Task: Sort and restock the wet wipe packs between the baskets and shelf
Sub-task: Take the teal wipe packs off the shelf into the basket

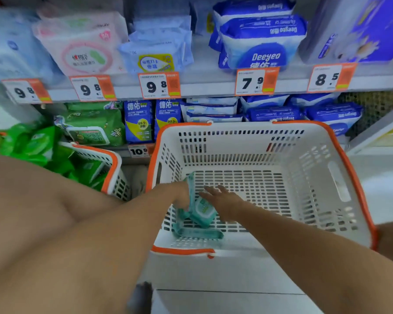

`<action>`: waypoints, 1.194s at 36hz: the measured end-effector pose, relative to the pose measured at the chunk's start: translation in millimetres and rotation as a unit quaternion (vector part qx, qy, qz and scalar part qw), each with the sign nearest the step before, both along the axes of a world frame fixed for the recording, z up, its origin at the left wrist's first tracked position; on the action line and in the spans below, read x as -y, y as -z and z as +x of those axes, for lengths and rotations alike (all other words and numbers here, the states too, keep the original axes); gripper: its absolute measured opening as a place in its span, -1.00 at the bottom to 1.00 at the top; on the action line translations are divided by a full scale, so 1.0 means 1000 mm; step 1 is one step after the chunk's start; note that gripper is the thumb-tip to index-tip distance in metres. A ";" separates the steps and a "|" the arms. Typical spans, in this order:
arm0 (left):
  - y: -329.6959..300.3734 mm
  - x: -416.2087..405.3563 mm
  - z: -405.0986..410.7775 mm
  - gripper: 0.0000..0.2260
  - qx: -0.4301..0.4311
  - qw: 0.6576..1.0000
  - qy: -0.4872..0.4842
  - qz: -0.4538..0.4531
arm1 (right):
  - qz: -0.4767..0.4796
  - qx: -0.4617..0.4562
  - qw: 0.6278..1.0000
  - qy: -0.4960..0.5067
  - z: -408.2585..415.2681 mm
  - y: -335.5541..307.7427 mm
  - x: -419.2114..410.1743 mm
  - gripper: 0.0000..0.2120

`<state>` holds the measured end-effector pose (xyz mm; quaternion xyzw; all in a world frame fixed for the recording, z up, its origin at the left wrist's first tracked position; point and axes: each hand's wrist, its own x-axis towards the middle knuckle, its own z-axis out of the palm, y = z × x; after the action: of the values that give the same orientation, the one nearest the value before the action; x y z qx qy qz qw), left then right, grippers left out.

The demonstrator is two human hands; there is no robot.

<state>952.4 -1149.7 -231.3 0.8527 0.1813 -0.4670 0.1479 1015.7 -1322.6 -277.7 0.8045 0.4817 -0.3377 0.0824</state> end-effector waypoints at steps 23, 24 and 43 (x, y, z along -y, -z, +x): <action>0.029 0.030 0.026 -0.60 0.118 0.786 -0.561 -0.232 | 0.110 -0.109 0.908 0.389 0.076 -0.009 0.064 -0.28; 0.023 0.028 0.031 -0.54 0.124 0.759 -0.576 -0.276 | 0.137 -0.125 0.906 0.379 0.077 -0.017 0.058 -0.31; -0.002 0.006 0.014 -0.63 0.306 0.636 -0.672 -0.225 | -0.038 -0.169 0.979 0.110 -0.028 0.002 -0.005 -0.61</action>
<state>966.5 -1155.3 -229.8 0.5301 0.5375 0.0228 0.6555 987.5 -1317.2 -279.8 0.7800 0.3839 -0.4941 -0.0070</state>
